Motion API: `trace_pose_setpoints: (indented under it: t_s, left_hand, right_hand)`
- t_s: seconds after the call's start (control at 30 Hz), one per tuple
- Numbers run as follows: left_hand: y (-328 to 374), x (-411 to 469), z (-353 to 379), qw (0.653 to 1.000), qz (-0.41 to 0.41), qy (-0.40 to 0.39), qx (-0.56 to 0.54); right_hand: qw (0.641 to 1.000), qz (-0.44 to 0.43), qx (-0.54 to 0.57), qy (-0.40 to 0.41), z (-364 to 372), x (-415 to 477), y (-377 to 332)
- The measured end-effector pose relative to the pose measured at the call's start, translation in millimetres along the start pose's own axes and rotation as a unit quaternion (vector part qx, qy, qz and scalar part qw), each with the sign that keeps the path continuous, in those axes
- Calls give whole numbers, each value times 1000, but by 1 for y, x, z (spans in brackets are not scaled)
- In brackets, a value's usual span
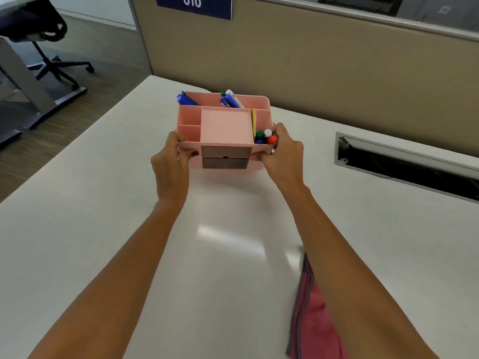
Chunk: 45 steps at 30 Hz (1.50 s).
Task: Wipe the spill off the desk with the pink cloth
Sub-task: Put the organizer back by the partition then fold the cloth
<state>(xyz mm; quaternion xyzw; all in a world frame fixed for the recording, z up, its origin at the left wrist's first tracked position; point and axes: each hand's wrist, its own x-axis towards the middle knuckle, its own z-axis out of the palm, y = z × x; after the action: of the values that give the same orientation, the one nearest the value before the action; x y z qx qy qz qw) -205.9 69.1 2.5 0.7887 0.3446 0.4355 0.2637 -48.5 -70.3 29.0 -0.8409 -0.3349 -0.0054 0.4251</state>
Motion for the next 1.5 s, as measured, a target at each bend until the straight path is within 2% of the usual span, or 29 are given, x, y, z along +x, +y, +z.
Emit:
trace_pose_setpoints:
  t_s: [0.17, 0.4, 0.67, 1.0, 1.3, 1.5]
  left_hand:
    - [27, 19, 66, 996, 29, -78, -40]
    - [49, 44, 139, 987, 48, -138, -70]
    - [60, 65, 191, 980, 71, -159, -96]
    - [54, 66, 218, 980, 25, -175, -95]
    - [58, 73, 218, 978, 32, -189, -88]
    - [65, 72, 215, 976, -5, -204, -78]
  right_hand:
    - [997, 52, -1, 51, -33, 21, 45]
    - [989, 102, -42, 98, -57, 46, 93]
    - [982, 134, -46, 121, -70, 77, 125]
    - [981, 140, -66, 117, -67, 91, 144]
    - [981, 145, -51, 118, -63, 95, 145]
    - [980, 172, -61, 78, -62, 87, 144]
